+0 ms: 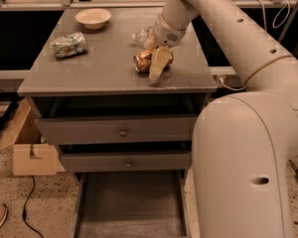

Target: Place orange can into bottom drawer

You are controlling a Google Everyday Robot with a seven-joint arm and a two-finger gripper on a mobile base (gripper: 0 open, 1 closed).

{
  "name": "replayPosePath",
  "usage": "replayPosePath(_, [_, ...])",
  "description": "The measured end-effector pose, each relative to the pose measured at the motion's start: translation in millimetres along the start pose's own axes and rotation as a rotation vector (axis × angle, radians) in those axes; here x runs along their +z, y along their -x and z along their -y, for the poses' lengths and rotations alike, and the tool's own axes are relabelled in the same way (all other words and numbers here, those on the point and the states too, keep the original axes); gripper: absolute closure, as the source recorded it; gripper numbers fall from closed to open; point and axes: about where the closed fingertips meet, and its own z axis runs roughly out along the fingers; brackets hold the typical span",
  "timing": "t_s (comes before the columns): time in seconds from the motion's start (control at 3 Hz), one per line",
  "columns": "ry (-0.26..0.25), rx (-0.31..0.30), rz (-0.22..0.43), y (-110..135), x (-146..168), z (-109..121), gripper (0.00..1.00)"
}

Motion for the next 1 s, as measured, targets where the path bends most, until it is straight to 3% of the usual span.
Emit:
replayPosePath(0.33, [0.008, 0.013, -0.009, -4.8, 3.6, -1.7, 0.5])
replayPosePath(0.67, [0.015, 0.032, -0.018, -11.5, 5.4, -6.2, 0.73])
replayPosePath(1.0, [-0.015, 0.076, -0.005, -23.8, -19.6, -25.7, 0.96])
